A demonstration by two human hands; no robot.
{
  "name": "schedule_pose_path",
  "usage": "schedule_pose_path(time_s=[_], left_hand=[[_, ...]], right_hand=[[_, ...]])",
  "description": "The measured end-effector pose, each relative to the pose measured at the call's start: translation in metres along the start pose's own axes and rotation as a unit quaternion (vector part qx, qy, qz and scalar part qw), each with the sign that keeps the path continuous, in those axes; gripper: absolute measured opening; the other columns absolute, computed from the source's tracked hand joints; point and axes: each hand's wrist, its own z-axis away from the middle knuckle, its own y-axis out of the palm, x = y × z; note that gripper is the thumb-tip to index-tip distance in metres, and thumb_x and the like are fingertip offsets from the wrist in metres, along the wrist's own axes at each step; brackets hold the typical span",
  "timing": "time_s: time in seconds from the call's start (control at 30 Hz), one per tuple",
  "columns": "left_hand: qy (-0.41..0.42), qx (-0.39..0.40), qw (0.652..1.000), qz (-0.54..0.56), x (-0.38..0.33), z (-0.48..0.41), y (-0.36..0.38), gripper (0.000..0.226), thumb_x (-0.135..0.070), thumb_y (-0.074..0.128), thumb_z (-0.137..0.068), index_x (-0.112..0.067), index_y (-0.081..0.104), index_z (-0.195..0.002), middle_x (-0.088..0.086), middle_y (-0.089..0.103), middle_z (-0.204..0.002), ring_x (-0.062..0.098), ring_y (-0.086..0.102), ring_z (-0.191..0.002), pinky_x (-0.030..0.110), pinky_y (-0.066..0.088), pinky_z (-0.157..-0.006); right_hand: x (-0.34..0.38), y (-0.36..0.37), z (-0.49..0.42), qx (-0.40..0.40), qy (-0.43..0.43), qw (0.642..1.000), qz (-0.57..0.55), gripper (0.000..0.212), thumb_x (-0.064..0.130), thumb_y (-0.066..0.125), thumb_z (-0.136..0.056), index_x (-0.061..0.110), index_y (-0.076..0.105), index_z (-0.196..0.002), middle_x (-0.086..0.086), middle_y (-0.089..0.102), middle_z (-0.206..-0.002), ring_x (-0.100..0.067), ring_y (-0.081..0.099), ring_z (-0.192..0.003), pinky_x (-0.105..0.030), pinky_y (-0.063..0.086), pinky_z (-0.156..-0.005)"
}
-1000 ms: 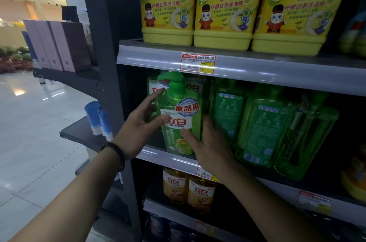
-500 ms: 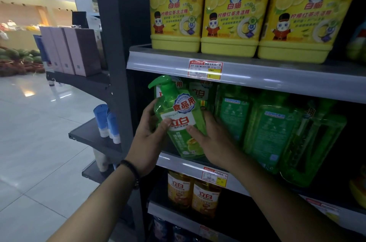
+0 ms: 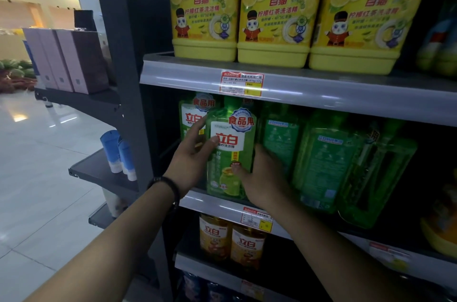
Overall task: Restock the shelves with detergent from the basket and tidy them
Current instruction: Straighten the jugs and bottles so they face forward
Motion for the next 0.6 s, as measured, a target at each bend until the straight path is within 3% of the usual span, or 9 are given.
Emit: schedule_pose_path(time_s=[0.13, 0.23, 0.33, 0.43, 0.5, 0.6], left_hand=[[-0.009, -0.015, 0.99, -0.138, 0.019, 0.011, -0.004, 0.072, -0.026, 0.077, -0.096, -0.055, 0.04, -0.15, -0.013, 0.067, -0.122, 0.01, 0.066, -0.115, 0.031, 0.06, -0.092], [0.008, -0.03, 0.981, -0.192, 0.022, 0.012, 0.005, 0.085, -0.012, 0.078, -0.093, -0.047, 0.033, -0.158, -0.017, 0.061, -0.117, 0.007, 0.062, -0.108, 0.026, 0.056, -0.087], [0.018, -0.081, 0.973, -0.214, 0.025, 0.002, 0.015, 0.075, -0.009, 0.079, -0.091, -0.03, 0.046, -0.155, -0.006, 0.063, -0.117, 0.011, 0.061, -0.106, 0.021, 0.052, -0.083], [0.008, -0.132, 0.968, -0.215, 0.037, -0.005, 0.025, 0.056, -0.013, 0.082, -0.089, -0.023, 0.056, -0.138, -0.005, 0.066, -0.11, 0.019, 0.067, -0.105, 0.041, 0.061, -0.09], [0.02, -0.173, 0.96, -0.221, 0.046, -0.007, 0.032, 0.049, -0.015, 0.085, -0.085, -0.021, 0.055, -0.123, 0.0, 0.067, -0.108, 0.022, 0.067, -0.101, 0.048, 0.061, -0.089], [0.063, -0.206, 0.945, -0.245, 0.06, -0.006, 0.042, 0.052, -0.009, 0.088, -0.078, -0.018, 0.057, -0.118, 0.008, 0.065, -0.111, 0.02, 0.062, -0.097, 0.037, 0.055, -0.084]], right_hand=[[-0.002, 0.001, 0.002, -0.028, 0.019, 0.999, 0.005, 0.048, 0.041, 0.079, -0.093, 0.019, 0.045, -0.118, -0.008, 0.069, -0.119, -0.029, 0.07, -0.101, -0.042, 0.062, -0.077], [-0.003, 0.005, 0.001, -0.039, 0.01, 0.999, 0.009, 0.044, 0.038, 0.074, -0.098, 0.015, 0.044, -0.121, -0.011, 0.068, -0.124, -0.03, 0.069, -0.107, -0.04, 0.061, -0.079], [-0.005, 0.004, -0.002, -0.056, 0.001, 0.998, 0.02, 0.041, 0.026, 0.079, -0.095, 0.014, 0.047, -0.117, -0.011, 0.068, -0.122, -0.029, 0.069, -0.109, -0.037, 0.06, -0.078], [-0.01, 0.006, 0.001, -0.071, -0.021, 0.997, 0.032, 0.033, 0.016, 0.076, -0.097, 0.012, 0.053, -0.119, -0.01, 0.064, -0.12, -0.027, 0.065, -0.11, -0.032, 0.053, -0.078], [-0.017, 0.011, 0.007, -0.071, -0.046, 0.996, 0.019, 0.038, 0.013, 0.074, -0.097, 0.013, 0.053, -0.129, -0.01, 0.059, -0.127, -0.026, 0.064, -0.114, -0.036, 0.057, -0.087], [-0.025, 0.02, 0.016, -0.043, -0.078, 0.996, 0.013, 0.06, 0.01, 0.064, -0.1, 0.015, 0.043, -0.156, -0.009, 0.051, -0.139, -0.025, 0.062, -0.12, -0.038, 0.056, -0.098]])
